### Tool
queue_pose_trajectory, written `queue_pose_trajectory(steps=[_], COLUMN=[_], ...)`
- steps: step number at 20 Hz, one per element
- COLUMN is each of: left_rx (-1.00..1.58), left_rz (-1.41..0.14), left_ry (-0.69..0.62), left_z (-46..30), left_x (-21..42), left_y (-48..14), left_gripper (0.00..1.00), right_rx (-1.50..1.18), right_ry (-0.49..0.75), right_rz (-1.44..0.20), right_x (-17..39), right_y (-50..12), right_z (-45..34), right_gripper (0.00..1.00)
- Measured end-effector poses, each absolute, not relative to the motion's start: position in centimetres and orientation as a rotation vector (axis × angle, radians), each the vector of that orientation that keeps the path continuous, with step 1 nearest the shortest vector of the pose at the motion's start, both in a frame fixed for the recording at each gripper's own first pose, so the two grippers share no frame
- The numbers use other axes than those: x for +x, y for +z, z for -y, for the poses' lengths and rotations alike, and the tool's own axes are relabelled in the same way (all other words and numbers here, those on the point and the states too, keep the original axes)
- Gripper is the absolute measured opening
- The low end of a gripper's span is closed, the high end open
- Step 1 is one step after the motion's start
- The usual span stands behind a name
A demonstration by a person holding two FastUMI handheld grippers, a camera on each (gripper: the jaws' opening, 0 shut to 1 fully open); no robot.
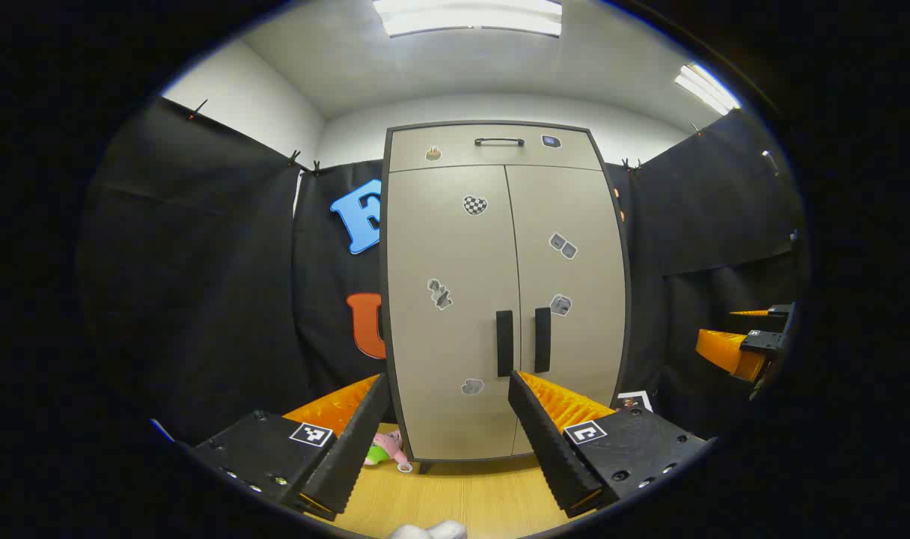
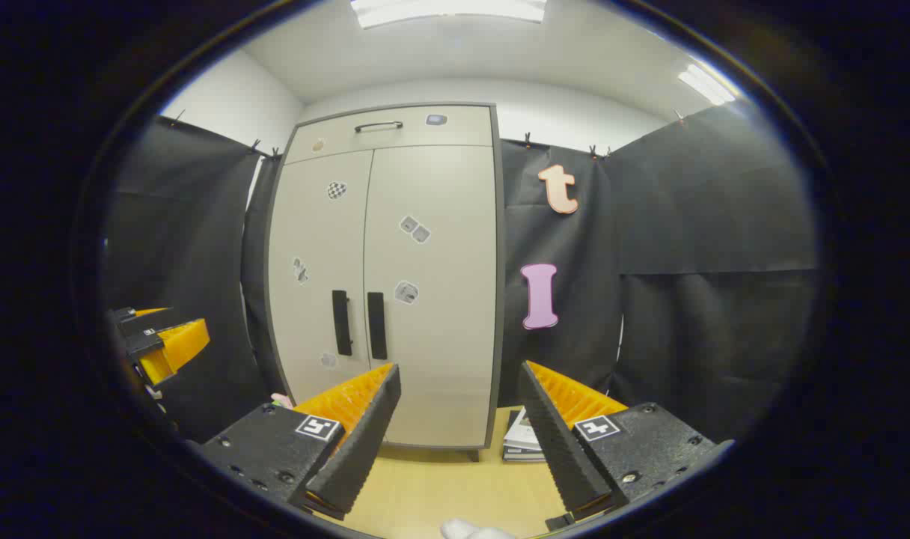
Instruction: Open the right door of the double-door shoe cabinet with the right hand, and open the left door with the left hand.
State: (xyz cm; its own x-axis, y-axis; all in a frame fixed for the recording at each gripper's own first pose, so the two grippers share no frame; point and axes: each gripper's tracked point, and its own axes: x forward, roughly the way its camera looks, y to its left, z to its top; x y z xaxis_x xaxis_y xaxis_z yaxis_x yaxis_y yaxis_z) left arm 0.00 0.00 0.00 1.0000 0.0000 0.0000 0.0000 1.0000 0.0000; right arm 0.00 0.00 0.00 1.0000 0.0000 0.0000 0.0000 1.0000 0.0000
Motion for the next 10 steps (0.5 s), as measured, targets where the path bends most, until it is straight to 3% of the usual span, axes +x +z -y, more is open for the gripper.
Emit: queue_pose_trajectory(steps=[10], left_rx=[0.005], left_rz=[-0.007], left_ry=[-0.002], left_z=[-1.5], left_x=[-0.5], left_y=[-0.4], left_gripper=[0.96], right_rx=[0.004], right_ry=[-0.002], right_rz=[-0.003], right_x=[-0.4], right_y=[-0.5], right_z=[-1.2], right_gripper=[0.99])
